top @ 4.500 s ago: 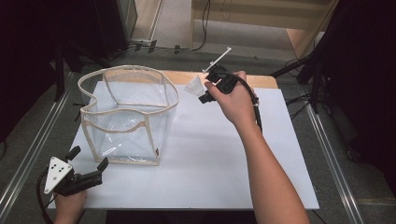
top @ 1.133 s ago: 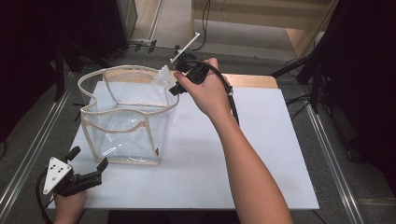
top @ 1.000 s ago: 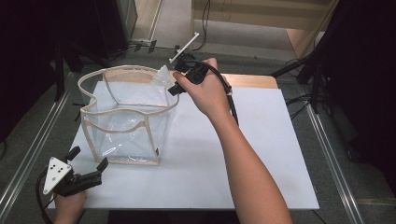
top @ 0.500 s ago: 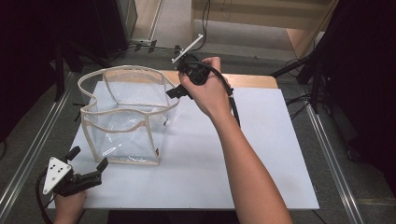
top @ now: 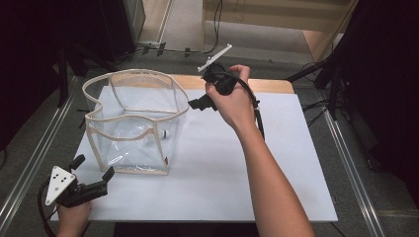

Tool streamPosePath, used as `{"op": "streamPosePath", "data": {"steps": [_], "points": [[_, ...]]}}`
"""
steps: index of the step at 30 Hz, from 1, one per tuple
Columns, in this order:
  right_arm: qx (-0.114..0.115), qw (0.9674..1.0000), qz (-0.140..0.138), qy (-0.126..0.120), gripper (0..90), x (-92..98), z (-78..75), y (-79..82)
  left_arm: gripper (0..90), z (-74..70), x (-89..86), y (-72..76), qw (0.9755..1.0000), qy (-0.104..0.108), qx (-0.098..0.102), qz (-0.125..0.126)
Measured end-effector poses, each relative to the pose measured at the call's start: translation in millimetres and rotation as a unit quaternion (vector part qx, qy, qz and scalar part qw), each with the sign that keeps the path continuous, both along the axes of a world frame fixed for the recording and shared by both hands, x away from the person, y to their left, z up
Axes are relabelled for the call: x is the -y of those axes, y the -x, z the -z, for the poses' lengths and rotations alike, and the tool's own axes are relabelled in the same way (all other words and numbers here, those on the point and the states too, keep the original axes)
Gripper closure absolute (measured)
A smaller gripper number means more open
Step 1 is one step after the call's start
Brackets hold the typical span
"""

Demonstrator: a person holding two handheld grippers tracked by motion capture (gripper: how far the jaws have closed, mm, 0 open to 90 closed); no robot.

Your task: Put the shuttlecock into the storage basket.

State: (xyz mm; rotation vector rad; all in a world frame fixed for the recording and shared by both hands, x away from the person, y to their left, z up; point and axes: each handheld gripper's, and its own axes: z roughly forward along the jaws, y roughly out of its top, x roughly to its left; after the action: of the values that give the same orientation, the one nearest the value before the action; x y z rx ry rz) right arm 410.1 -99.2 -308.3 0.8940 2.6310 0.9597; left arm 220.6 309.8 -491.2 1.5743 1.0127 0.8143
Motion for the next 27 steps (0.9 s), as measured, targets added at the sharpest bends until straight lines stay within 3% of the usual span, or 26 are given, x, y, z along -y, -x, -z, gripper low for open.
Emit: {"op": "streamPosePath", "data": {"steps": [9, 17, 27], "points": [[0.010, 0.9998, 0.014, -0.010, 0.0, 15.9, 10.0, 6.4, 0.0, 0.0, -0.5, 0.4, 1.0000, 0.004, 0.001, 0.000], [0.011, 0.9997, 0.022, -0.002, 0.0, 27.1, 20.9, 10.1, 0.0, 0.1, -0.3, 0.6, 1.0000, 0.001, 0.001, 0.000], [0.005, 0.9994, 0.032, -0.009, 0.0, 40.7, 35.7, 15.8, 0.0, 0.1, -0.4, 0.5, 1.0000, 0.002, 0.001, -0.002]]}}
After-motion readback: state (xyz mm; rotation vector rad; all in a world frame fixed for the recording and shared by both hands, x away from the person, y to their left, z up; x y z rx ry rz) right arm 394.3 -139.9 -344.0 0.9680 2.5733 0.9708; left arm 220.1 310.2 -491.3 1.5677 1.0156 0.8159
